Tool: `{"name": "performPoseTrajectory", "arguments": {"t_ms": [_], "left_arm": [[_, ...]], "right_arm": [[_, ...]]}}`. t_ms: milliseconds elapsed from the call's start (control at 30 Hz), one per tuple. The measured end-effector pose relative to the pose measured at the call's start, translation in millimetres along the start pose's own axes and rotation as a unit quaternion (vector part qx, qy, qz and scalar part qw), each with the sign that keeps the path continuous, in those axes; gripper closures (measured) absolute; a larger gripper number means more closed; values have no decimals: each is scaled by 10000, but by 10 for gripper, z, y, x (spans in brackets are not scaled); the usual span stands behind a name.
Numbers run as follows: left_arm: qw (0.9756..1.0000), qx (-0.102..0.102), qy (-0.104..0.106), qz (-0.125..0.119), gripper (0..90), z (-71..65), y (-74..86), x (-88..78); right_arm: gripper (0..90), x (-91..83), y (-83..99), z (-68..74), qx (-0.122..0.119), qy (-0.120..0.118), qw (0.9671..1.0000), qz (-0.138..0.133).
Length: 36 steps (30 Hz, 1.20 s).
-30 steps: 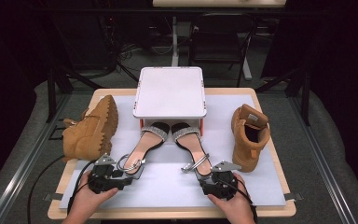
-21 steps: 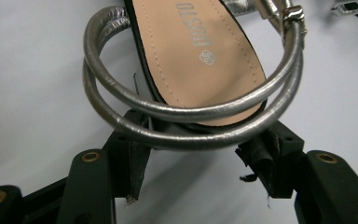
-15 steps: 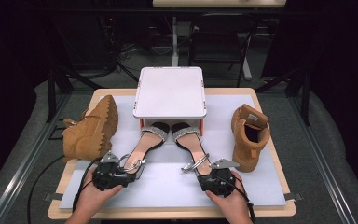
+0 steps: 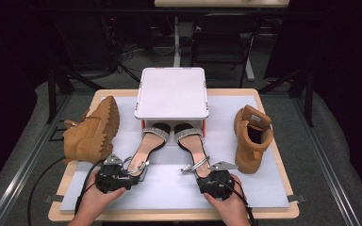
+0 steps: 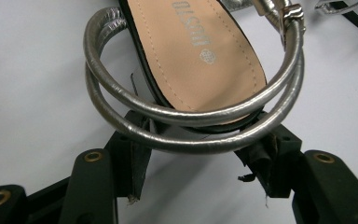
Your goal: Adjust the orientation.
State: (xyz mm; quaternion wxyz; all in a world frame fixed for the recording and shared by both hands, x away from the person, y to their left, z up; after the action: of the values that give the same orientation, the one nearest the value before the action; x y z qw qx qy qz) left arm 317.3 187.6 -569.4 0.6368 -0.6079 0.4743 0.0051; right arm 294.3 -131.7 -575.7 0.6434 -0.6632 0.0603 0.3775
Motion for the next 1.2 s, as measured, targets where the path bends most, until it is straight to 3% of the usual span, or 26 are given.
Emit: {"name": "performPoseTrajectory", "arguments": {"t_ms": [433,1200], "left_arm": [[9999,35,130,18,464,-94,-15,28],[9995,89,291,-65,473,-202,-36,67]], "right_arm": [[453,-24,-17,123,0,-142,9999,-46],[481,-33,-26,182,-83,-309,9994,-146]]}}
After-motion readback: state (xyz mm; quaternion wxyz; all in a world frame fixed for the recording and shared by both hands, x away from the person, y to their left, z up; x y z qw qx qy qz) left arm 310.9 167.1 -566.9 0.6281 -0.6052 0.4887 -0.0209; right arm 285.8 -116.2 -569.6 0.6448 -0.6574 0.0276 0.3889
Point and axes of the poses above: each handheld gripper's, and its own axes: x roughly forward along the jaws, y roughly out of its underside, z roughly to its left, the point moved 4 cm from there along x, roughly forward along the jaws, and after that the axes turned 12 degrees about -z, right-handed, at the moved point
